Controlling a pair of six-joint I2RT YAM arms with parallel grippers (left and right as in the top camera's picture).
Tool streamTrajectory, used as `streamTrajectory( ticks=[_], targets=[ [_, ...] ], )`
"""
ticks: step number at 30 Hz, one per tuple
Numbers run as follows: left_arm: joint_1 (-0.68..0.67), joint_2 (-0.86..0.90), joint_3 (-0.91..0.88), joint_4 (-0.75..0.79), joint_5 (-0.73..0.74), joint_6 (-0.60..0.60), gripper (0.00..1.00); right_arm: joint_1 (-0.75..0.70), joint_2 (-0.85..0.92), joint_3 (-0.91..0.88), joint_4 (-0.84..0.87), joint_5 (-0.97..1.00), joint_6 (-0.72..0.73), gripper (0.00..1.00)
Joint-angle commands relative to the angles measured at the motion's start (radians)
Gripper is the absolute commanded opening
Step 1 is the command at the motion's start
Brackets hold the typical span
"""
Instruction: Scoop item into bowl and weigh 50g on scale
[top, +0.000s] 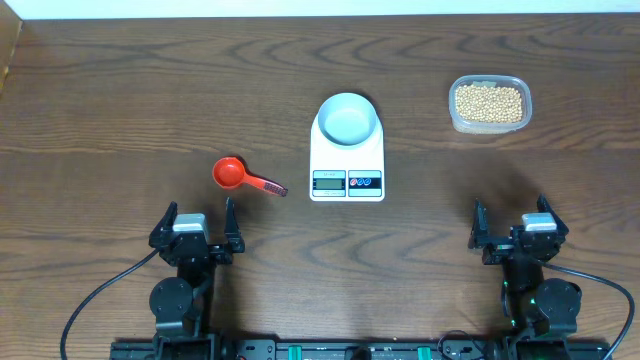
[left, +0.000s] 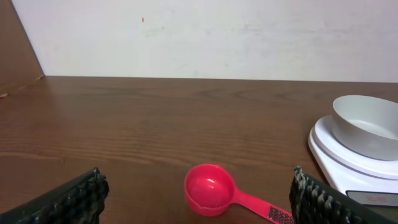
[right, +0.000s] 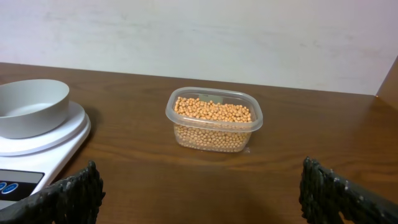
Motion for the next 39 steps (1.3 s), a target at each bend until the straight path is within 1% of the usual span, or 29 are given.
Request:
streamTrajectory(
  ticks=[1,16,20,25,29,30,32,39],
  targets=[
    [-0.004,0.000,-0.017,-0.034,0.006,0.006,0.95,0.006,-0.006,-0.002,-0.004,0.004,-0.009,0.99],
    [-0.004,0.000,-0.017,-0.034,0.006,0.006,0.95,0.006,-0.006,-0.002,-0.004,0.004,-0.009,0.99],
    [-0.003,0.000,-0.017,-0.014,-0.024,0.005,0.95,0.006,-0.006,-0.002,-0.004,0.004,-0.009,0.99],
    [-0.004,0.000,-0.017,0.058,0.007,-0.071,0.95,0.006,-0.006,-0.002,-0.004,0.004,-0.009,0.99],
    [-0.004,0.000,-0.017,0.060,0.015,-0.110,0.95,0.006,-0.006,-0.002,-0.004,0.004,-0.009,0.99],
    [-0.004,0.000,-0.014,0.066,0.015,-0.145,0.95,0.006,-0.006,-0.002,-0.004,0.004,-0.009,0.99],
    [-0.004,0.000,-0.004,0.065,0.015,-0.171,0.95,0.006,-0.006,-0.002,-0.004,0.004,-0.009,0.99],
    [-0.004,0.000,0.043,0.064,0.037,-0.176,0.95,0.006,-0.006,-0.002,-0.004,0.004,-0.009,0.99]
  ],
)
